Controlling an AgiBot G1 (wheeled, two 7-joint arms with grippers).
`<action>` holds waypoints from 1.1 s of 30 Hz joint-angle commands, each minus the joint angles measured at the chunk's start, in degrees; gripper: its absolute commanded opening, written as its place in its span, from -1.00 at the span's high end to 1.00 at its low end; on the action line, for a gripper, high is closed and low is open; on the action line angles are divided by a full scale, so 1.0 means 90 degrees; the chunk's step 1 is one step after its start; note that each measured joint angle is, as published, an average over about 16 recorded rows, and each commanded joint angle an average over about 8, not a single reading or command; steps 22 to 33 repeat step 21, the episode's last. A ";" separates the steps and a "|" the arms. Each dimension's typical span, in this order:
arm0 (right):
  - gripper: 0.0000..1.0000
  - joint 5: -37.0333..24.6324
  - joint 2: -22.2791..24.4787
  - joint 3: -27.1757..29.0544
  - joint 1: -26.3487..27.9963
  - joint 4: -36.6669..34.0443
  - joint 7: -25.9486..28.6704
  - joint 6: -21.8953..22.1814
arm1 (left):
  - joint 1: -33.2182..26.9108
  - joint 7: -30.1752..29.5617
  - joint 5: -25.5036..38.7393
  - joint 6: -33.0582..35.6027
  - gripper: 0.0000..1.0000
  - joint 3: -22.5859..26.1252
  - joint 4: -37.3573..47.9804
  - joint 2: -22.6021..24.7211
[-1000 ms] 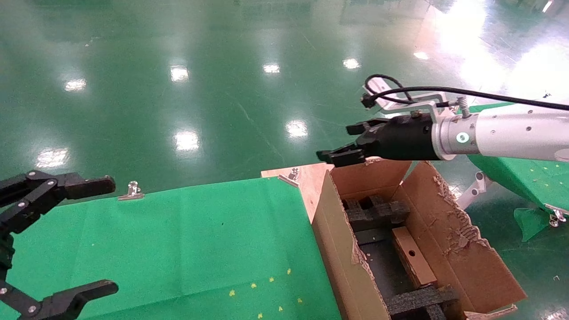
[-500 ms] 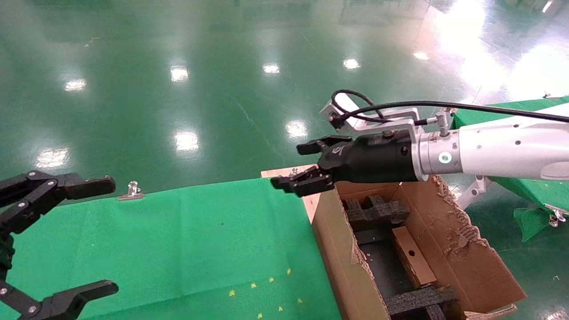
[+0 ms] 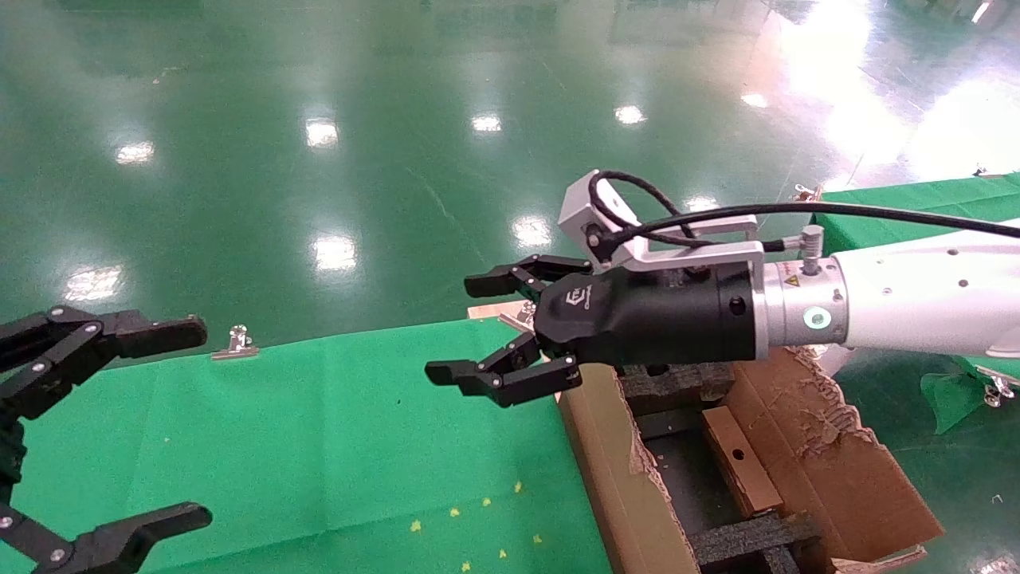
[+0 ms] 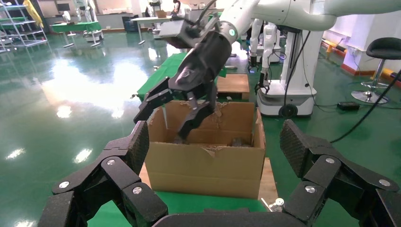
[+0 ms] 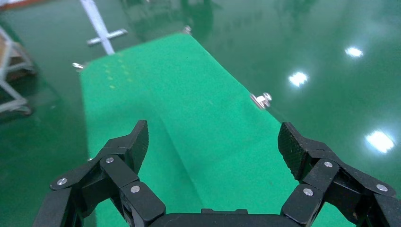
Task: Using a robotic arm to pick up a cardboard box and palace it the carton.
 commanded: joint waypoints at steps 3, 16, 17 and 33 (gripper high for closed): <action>-1.00 0.0146 -0.0039 0.0663 -0.0421 0.0067 -0.0279 -0.0382 | 0.0000 0.0000 0.0000 0.0000 -1.00 0.0000 0.0000 0.0000; -1.00 0.0624 -0.0166 0.2824 -0.1795 0.0286 -0.1187 -0.1628 | 0.0000 0.0000 -0.0001 0.0000 -1.00 0.0001 0.0000 0.0000; -1.00 0.0660 -0.0175 0.2986 -0.1898 0.0302 -0.1255 -0.1722 | 0.0000 0.0000 -0.0001 0.0000 -1.00 0.0001 0.0000 0.0000; -1.00 0.0739 -0.0196 0.3343 -0.2125 0.0338 -0.1405 -0.1928 | 0.0000 0.0001 -0.0001 0.0000 -1.00 0.0001 0.0000 0.0000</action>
